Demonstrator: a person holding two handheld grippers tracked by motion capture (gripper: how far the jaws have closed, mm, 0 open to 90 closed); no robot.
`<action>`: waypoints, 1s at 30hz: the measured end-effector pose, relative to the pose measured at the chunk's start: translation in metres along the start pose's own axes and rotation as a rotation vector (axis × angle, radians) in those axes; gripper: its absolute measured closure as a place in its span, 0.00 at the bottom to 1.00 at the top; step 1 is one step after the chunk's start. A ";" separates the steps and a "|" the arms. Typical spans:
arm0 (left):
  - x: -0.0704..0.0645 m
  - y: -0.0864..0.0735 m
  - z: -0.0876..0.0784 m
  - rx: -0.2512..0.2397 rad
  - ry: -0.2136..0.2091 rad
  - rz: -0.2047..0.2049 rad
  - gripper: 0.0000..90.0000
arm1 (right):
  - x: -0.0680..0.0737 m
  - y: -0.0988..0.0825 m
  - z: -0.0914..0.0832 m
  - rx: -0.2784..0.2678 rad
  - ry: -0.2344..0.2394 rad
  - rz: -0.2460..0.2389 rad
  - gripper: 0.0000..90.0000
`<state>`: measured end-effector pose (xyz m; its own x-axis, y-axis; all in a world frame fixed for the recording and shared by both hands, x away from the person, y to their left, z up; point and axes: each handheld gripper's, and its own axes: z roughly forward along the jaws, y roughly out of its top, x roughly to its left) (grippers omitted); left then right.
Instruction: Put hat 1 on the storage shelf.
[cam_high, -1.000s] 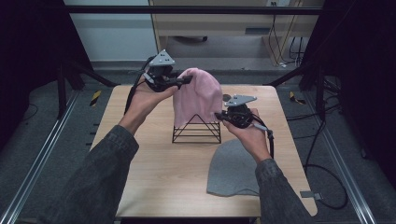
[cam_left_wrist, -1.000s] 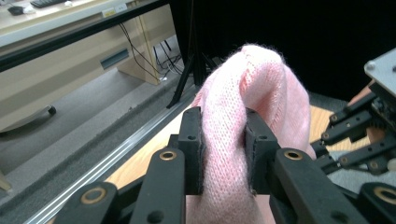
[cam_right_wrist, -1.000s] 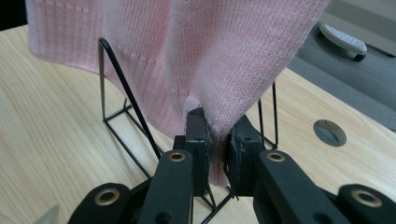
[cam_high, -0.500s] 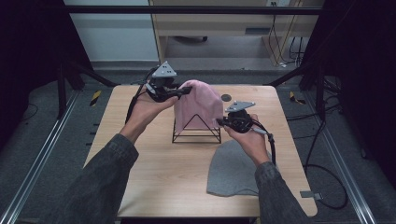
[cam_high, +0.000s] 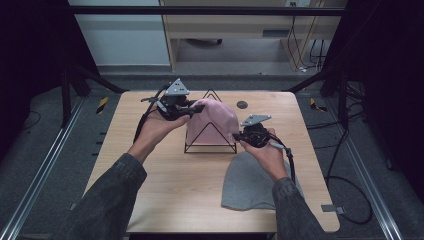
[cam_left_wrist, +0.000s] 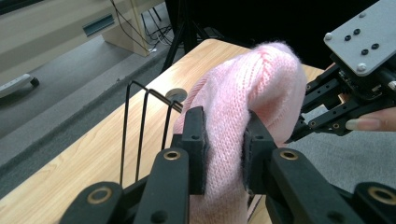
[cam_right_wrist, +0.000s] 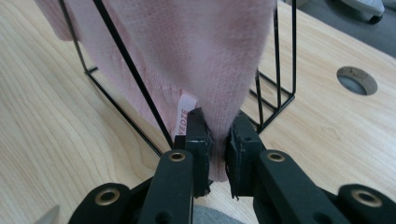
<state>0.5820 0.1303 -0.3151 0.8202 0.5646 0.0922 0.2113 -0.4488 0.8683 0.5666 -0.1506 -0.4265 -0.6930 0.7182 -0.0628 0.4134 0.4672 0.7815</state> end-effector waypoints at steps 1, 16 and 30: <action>-0.001 -0.001 0.000 -0.001 -0.004 -0.007 0.83 | -0.001 -0.001 0.001 0.000 -0.002 0.001 0.89; -0.010 -0.010 0.007 0.036 -0.010 -0.012 0.84 | 0.002 -0.010 -0.006 0.021 -0.007 0.016 0.69; -0.006 -0.026 0.015 0.060 -0.018 -0.043 0.83 | -0.017 -0.043 -0.045 0.044 -0.104 0.052 0.49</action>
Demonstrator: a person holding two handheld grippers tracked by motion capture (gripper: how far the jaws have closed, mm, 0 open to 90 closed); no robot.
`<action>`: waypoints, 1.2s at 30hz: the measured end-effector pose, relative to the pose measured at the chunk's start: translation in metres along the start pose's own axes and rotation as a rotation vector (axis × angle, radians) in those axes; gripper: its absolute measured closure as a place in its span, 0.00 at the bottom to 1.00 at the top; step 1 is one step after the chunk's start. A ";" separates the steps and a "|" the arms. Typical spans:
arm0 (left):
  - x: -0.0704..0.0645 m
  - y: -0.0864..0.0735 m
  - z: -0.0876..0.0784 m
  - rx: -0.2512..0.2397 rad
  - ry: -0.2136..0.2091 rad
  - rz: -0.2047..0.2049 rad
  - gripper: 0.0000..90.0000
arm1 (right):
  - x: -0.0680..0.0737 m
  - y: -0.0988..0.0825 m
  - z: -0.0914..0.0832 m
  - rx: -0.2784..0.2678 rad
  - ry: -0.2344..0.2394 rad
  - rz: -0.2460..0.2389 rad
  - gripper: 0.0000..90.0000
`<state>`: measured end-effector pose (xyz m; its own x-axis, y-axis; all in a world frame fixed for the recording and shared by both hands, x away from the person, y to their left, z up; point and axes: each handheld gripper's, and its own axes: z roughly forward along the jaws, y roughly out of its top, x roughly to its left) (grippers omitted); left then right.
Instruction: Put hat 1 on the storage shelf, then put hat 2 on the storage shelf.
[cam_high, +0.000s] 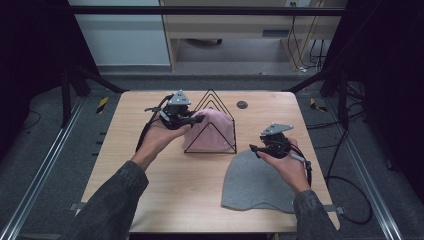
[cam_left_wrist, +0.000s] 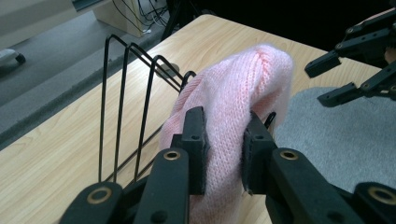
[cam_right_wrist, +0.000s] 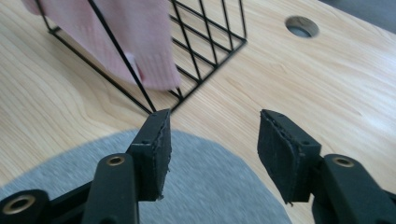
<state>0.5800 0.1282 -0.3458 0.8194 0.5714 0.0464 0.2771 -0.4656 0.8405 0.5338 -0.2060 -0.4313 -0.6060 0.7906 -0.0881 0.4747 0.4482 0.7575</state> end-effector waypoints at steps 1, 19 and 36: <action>0.000 -0.001 0.001 0.004 -0.004 0.002 0.83 | -0.001 -0.003 -0.001 0.001 -0.003 0.010 0.49; 0.000 -0.017 -0.018 -0.065 -0.015 -0.050 0.52 | -0.020 -0.031 -0.009 0.053 -0.040 0.083 0.41; -0.020 -0.121 -0.074 0.043 0.104 -0.055 0.10 | -0.031 -0.040 -0.009 0.104 -0.037 0.143 0.25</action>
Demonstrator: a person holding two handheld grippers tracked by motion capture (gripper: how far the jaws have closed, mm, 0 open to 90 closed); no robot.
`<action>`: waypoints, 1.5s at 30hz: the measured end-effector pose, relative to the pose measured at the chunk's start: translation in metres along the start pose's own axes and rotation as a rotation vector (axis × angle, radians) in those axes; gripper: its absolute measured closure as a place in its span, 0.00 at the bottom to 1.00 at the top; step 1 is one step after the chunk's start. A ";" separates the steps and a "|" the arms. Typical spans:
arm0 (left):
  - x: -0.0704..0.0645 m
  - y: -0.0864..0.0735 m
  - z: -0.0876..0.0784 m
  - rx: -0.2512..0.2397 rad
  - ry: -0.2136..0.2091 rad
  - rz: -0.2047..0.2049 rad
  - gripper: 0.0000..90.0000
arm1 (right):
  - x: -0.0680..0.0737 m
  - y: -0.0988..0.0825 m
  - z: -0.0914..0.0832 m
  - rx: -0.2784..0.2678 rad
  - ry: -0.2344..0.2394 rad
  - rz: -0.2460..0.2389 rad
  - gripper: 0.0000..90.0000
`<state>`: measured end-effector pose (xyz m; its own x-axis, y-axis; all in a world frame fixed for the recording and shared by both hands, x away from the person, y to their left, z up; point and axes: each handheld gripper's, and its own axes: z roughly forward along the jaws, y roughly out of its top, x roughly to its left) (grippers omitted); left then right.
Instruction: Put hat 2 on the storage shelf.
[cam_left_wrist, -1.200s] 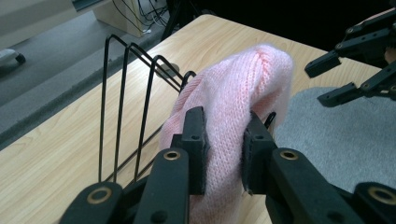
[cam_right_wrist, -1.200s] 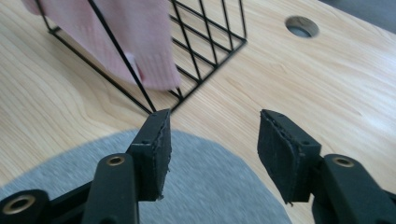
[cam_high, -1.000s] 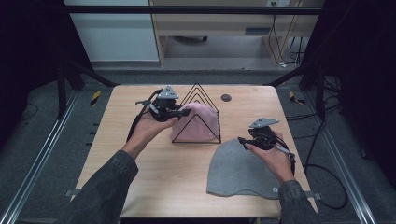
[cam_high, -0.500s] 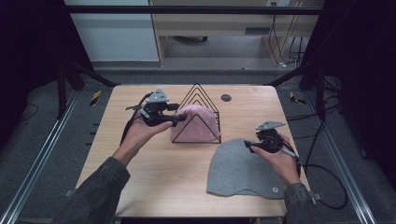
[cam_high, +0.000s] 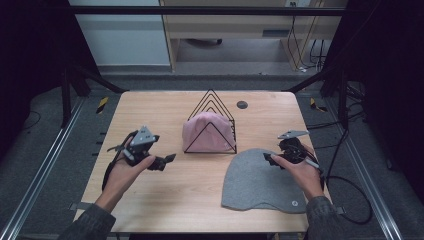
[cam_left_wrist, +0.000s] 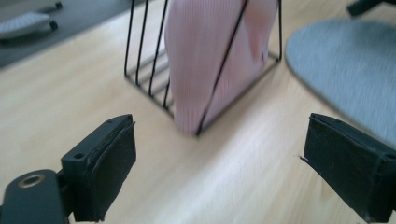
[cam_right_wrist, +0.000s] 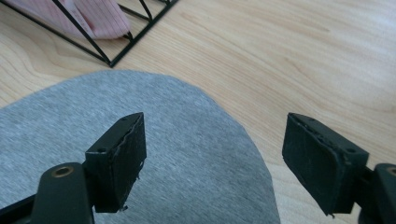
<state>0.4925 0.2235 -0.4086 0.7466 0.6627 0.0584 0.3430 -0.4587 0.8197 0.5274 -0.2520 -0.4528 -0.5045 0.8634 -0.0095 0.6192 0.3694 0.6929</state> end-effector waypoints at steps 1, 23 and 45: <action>-0.001 -0.013 -0.001 0.017 0.008 -0.007 0.10 | -0.001 -0.001 0.001 0.007 0.003 0.005 0.25; -0.004 -0.068 -0.005 0.231 0.103 -0.033 0.10 | -0.033 -0.013 0.020 0.096 0.034 0.103 0.50; -0.004 -0.068 -0.002 0.250 0.112 -0.021 0.12 | -0.014 -0.015 0.027 0.134 0.059 0.004 0.92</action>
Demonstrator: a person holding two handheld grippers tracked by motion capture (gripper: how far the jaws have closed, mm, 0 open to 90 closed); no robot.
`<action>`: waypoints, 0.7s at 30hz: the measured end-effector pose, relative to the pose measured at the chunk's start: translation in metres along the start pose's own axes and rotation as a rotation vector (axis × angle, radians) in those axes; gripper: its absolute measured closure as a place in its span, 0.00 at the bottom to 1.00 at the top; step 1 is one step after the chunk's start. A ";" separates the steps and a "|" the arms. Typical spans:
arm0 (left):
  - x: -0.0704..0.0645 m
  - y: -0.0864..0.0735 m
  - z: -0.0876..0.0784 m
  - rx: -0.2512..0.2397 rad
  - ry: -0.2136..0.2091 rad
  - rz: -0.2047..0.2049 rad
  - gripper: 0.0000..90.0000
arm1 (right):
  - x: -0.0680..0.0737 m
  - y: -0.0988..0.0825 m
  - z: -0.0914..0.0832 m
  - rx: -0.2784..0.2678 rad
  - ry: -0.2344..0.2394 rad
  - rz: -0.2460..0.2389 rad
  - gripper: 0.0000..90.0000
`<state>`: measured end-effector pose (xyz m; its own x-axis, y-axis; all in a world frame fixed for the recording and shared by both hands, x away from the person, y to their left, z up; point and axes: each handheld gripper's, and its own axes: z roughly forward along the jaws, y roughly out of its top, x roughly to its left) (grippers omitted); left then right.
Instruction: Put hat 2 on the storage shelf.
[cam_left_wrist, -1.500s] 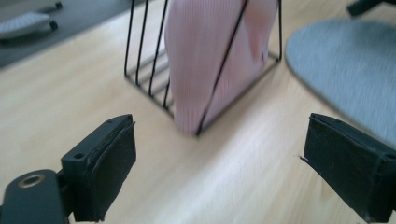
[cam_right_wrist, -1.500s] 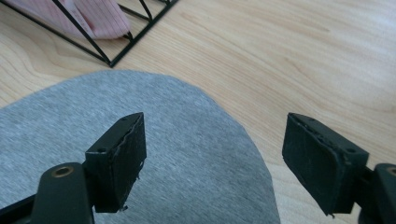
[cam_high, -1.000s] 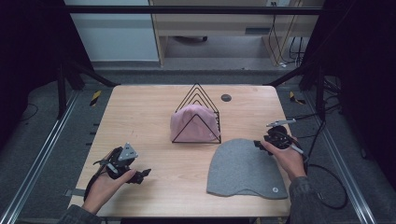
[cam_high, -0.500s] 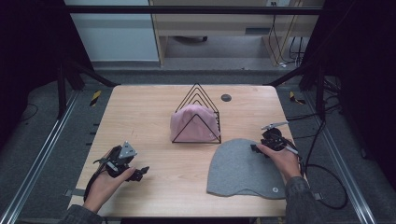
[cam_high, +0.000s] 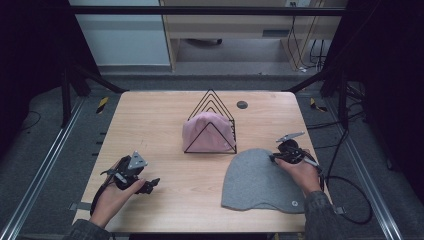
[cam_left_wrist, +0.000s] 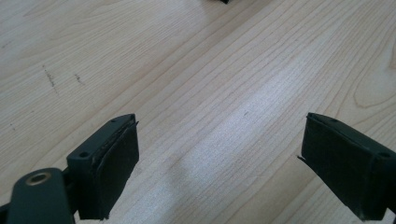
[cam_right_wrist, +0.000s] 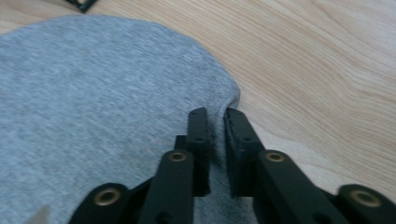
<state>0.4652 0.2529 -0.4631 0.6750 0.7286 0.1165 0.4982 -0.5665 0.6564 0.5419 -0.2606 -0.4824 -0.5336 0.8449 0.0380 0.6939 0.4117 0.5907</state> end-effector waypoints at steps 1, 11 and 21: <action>0.000 0.000 0.001 0.004 -0.007 -0.005 0.12 | 0.001 0.000 -0.001 -0.005 0.004 -0.001 0.93; 0.001 -0.001 0.003 0.014 -0.028 -0.014 0.12 | 0.025 0.009 -0.038 -0.147 0.036 -0.074 0.96; -0.001 0.000 0.005 0.024 -0.050 -0.011 0.12 | 0.067 0.025 -0.076 -0.270 0.097 -0.193 0.98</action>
<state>0.4674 0.2501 -0.4672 0.6957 0.7147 0.0714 0.5180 -0.5681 0.6395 0.4872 -0.2191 -0.4038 -0.6949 0.7186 -0.0262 0.4298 0.4443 0.7860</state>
